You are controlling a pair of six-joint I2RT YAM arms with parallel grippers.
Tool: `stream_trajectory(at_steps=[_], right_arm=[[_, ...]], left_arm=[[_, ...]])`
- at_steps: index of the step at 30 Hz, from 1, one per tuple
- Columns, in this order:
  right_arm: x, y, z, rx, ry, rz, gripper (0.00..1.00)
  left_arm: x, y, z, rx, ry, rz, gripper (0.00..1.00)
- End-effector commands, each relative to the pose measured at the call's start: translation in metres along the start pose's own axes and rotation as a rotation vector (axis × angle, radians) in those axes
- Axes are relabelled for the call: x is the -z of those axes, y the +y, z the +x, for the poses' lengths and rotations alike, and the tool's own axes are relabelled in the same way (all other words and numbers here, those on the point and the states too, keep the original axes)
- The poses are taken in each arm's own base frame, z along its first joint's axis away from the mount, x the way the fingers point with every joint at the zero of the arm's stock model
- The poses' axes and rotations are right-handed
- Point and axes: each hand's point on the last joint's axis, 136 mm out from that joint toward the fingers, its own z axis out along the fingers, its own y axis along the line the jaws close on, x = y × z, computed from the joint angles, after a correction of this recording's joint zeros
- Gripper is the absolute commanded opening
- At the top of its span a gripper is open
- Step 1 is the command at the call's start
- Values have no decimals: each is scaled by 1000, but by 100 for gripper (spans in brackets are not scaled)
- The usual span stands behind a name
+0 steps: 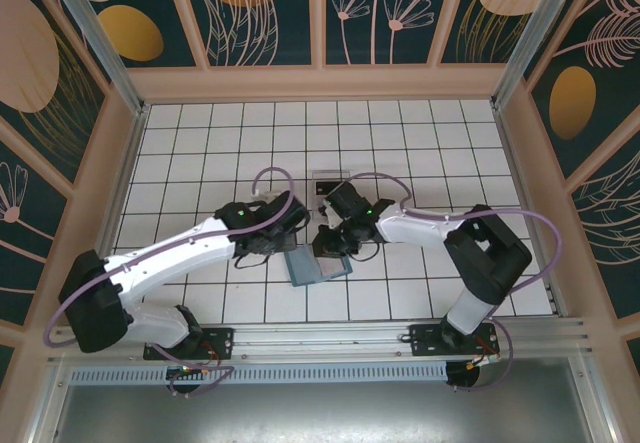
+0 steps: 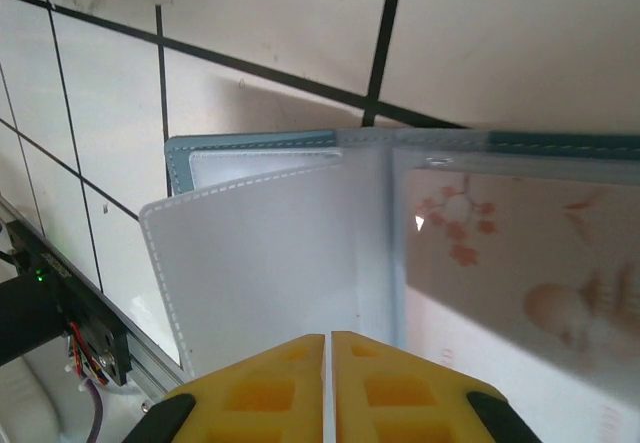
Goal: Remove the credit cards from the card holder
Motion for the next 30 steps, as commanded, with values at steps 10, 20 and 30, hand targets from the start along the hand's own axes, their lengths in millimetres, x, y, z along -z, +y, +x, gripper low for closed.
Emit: stream_trajectory(at_steps=[10, 20, 30], right_arm=[[-47, 25, 11, 23, 92, 48, 12], [-69, 23, -3, -9, 73, 50, 11], [-63, 38, -18, 1, 48, 26, 11]], left_arm=[[-14, 28, 13, 85, 16, 42, 43], [-10, 43, 5, 108, -10, 41, 43], [-7, 31, -7, 75, -23, 65, 43]])
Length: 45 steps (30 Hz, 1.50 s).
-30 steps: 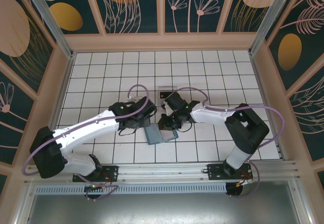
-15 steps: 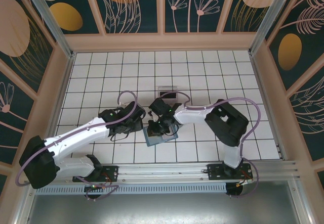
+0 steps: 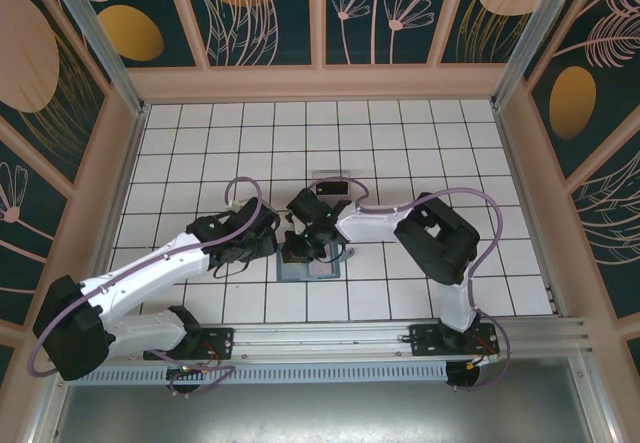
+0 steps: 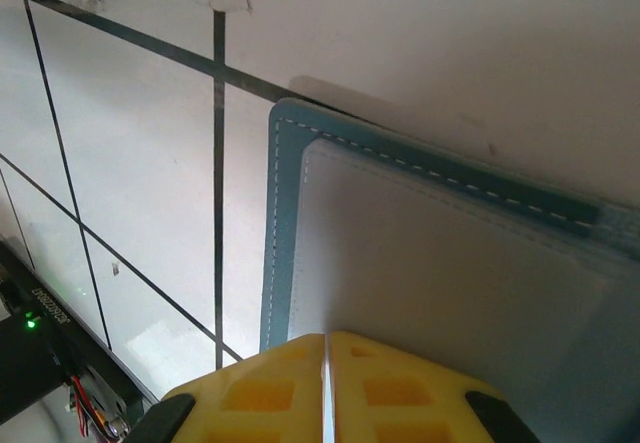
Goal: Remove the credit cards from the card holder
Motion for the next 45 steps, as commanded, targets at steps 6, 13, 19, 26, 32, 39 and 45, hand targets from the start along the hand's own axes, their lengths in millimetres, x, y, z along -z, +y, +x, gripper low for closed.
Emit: stream_trajectory(at_steps=[6, 13, 19, 26, 32, 39, 45], right_arm=[[37, 13, -26, -13, -102, -17, 12], [73, -10, -27, -57, -168, 9, 13], [87, -41, -17, -106, -196, 81, 14], [87, -78, -1, -163, -189, 197, 19], [86, -94, 7, -185, -184, 261, 24], [80, -105, 11, -198, -169, 288, 24], [75, -108, 12, -204, -161, 291, 24]], left_arm=[[6, -30, -15, -40, -9, 83, 43], [1, -57, -12, -41, 36, 182, 42], [-12, -81, -4, -38, 100, 274, 40], [-37, -106, 16, -25, 206, 379, 39], [-57, -108, 27, -34, 261, 367, 37], [-72, -103, 35, -31, 299, 347, 33], [-82, -93, 44, -46, 334, 304, 32]])
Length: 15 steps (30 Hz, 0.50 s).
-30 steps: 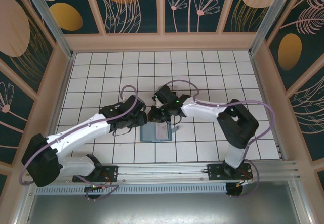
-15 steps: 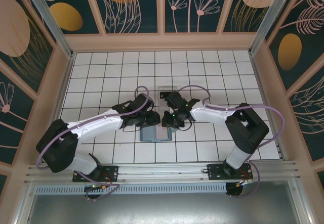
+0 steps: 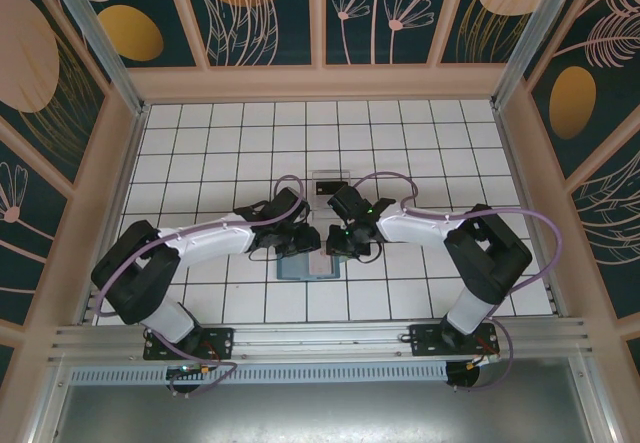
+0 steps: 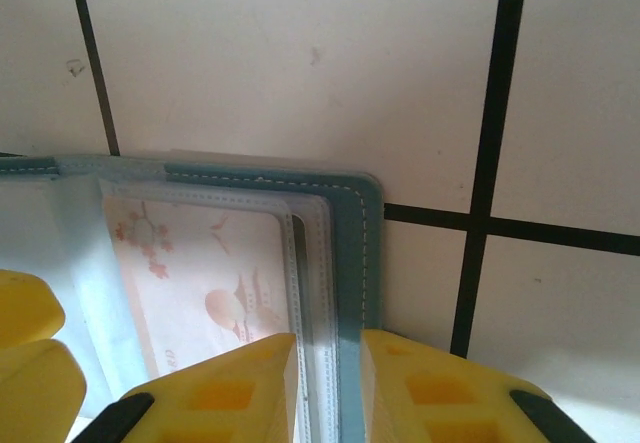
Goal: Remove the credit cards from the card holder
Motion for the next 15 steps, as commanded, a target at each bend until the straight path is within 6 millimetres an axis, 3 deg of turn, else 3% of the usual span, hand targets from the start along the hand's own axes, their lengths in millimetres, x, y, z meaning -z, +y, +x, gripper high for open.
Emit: stream_trajectory(at_steps=[1, 15], right_arm=[[-4, -10, 2, -28, 5, 37, 24], [-7, -12, 3, -29, 13, 40, 24]], left_arm=[[-9, 12, 8, -4, 43, -28, 32], [-14, 11, 12, -17, 72, -12, 22]])
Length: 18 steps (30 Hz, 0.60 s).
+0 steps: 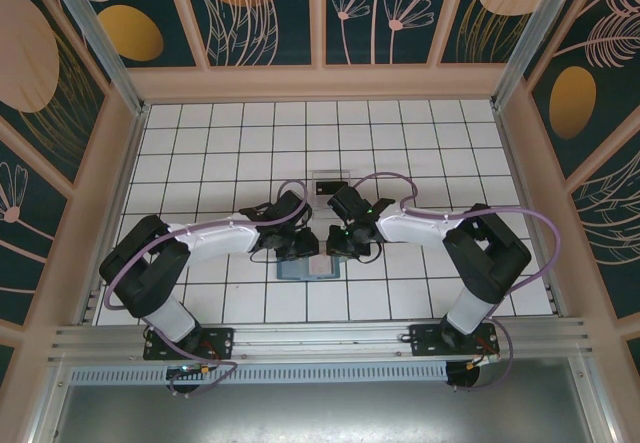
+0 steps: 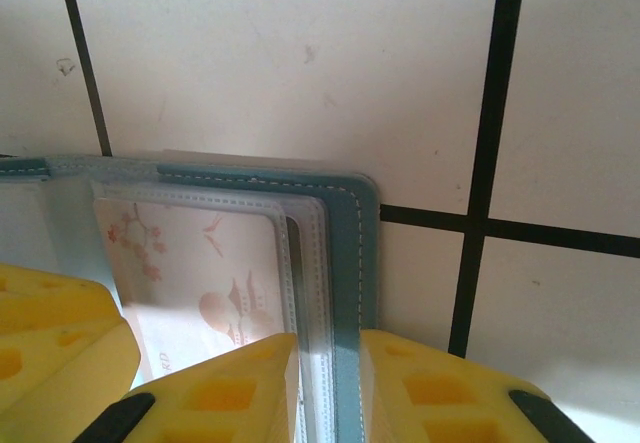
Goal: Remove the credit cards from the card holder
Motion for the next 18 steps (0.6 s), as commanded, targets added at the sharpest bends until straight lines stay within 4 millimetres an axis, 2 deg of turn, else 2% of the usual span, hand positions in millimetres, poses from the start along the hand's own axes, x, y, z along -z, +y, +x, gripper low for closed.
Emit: stream_trajectory(at_steps=[1, 7, 11, 18], right_arm=[[-5, -10, 2, -27, 9, 35, 24], [-6, -10, 2, -24, 11, 38, 24], [-5, -10, 2, -24, 11, 39, 23], [-6, -10, 1, -22, 12, 43, 24]], left_arm=[[-3, 3, 3, -6, 18, 6, 22], [-8, 12, 7, -3, 34, -22, 23], [-4, 23, 4, -15, 15, -95, 24], [8, 24, -1, -27, -15, -127, 25]])
